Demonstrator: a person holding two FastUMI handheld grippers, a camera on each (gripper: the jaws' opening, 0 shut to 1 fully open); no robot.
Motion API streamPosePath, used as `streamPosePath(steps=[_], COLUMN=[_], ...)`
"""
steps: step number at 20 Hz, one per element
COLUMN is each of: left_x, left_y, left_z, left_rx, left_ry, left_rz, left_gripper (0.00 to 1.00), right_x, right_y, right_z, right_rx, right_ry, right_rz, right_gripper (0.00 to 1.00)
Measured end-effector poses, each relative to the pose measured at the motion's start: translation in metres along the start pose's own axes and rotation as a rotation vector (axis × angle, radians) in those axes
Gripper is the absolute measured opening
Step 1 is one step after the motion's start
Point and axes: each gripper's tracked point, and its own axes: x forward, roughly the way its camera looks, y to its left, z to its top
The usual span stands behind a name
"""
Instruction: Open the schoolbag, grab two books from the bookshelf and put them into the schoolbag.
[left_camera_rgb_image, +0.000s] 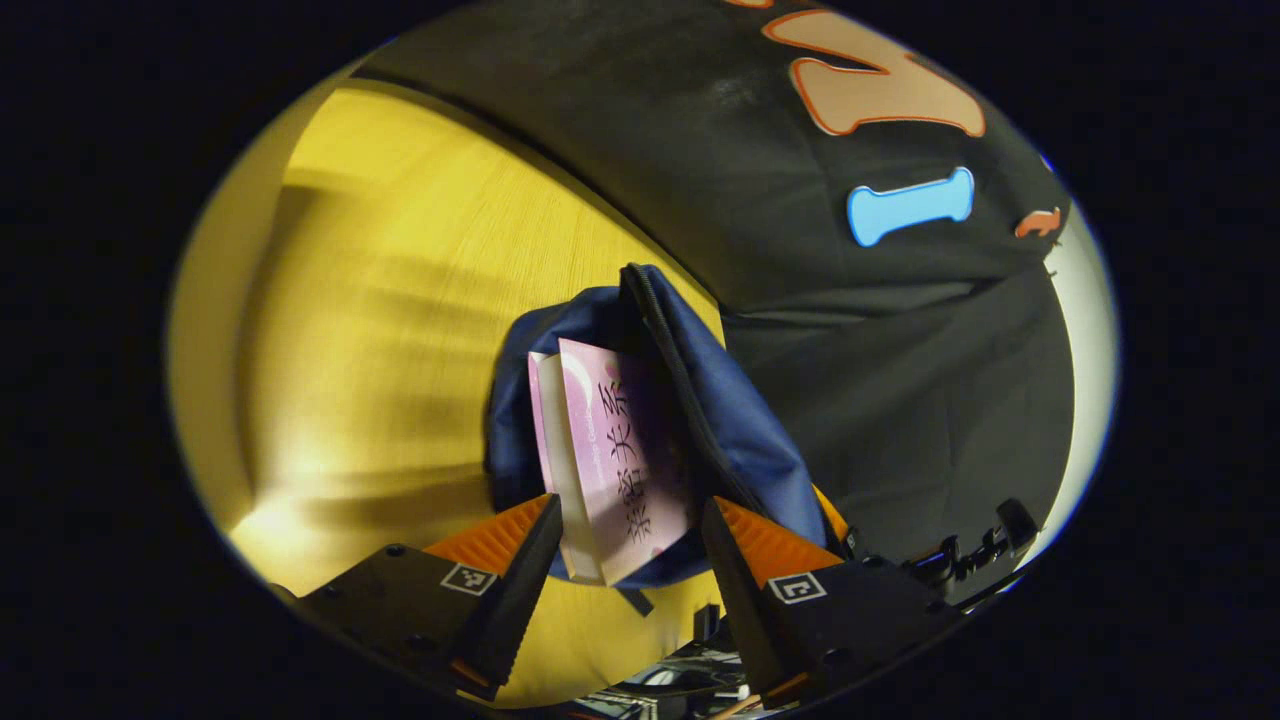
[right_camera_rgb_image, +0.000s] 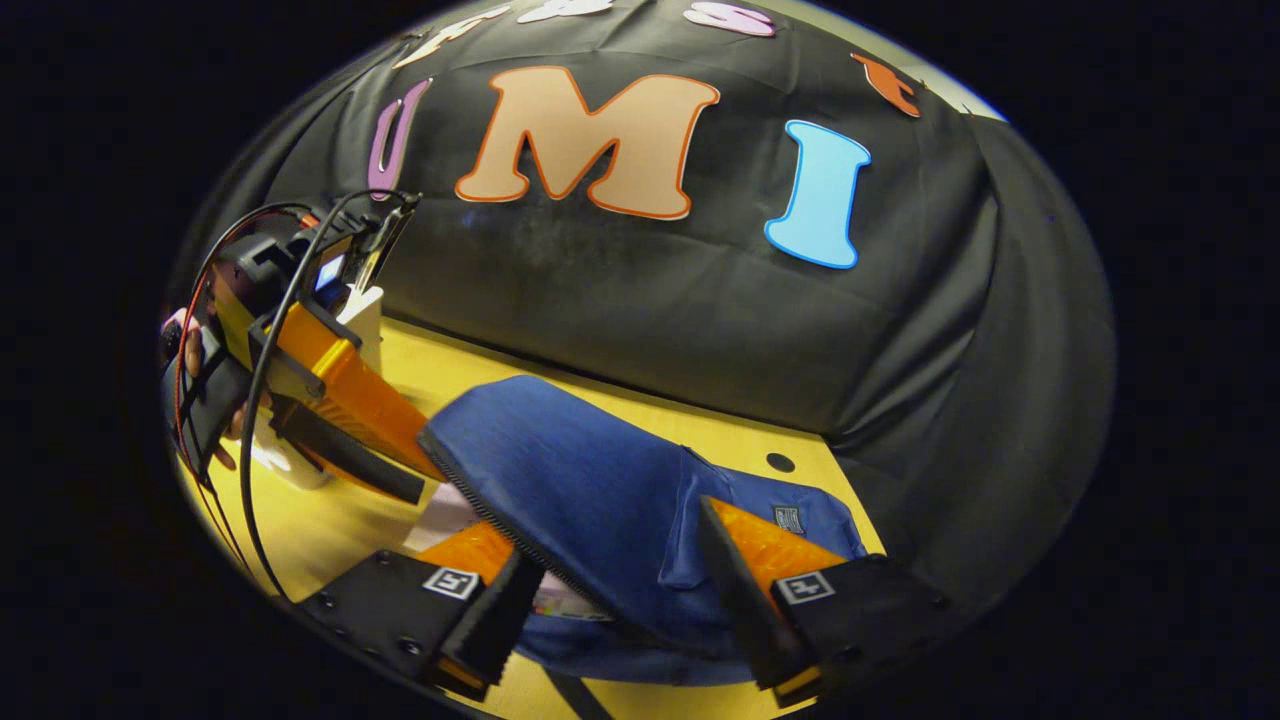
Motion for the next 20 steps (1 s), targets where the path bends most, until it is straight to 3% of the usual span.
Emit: streamPosePath(steps=[1, 4, 5, 7, 13, 16, 20], left_x=[-0.016, -0.067, -0.087, -0.120, -0.208, -0.241, -0.265], left_y=[-0.004, -0.014, -0.022, -0.032, -0.012, 0.007, 0.016], left_z=[-0.001, 0.012, 0.020, 0.033, 0.067, 0.081, 0.088], left_rx=[0.051, 0.270, 0.342, 0.436, 0.452, 0.460, 0.488], left_ry=[-0.006, -0.082, -0.118, -0.197, -0.405, -0.490, -0.531], left_rz=[0.014, 0.094, 0.117, 0.160, 0.331, 0.399, 0.428], left_gripper=[0.83, 0.80, 0.88, 0.95, 0.96, 0.96, 0.96], right_x=[-0.010, -0.048, -0.063, -0.087, -0.136, -0.152, -0.161], right_y=[0.002, 0.008, 0.009, 0.007, 0.003, 0.006, 0.015], right_z=[0.000, 0.019, 0.031, 0.062, 0.138, 0.152, 0.149], right_rx=[-0.001, 0.040, 0.059, 0.092, 0.146, 0.178, 0.187], right_ry=[0.004, -0.015, -0.040, -0.090, -0.232, -0.276, -0.270], right_rz=[0.000, -0.002, -0.008, -0.031, -0.153, -0.205, -0.225], right_gripper=[1.00, 0.96, 0.96, 0.96, 1.00, 0.91, 1.00])
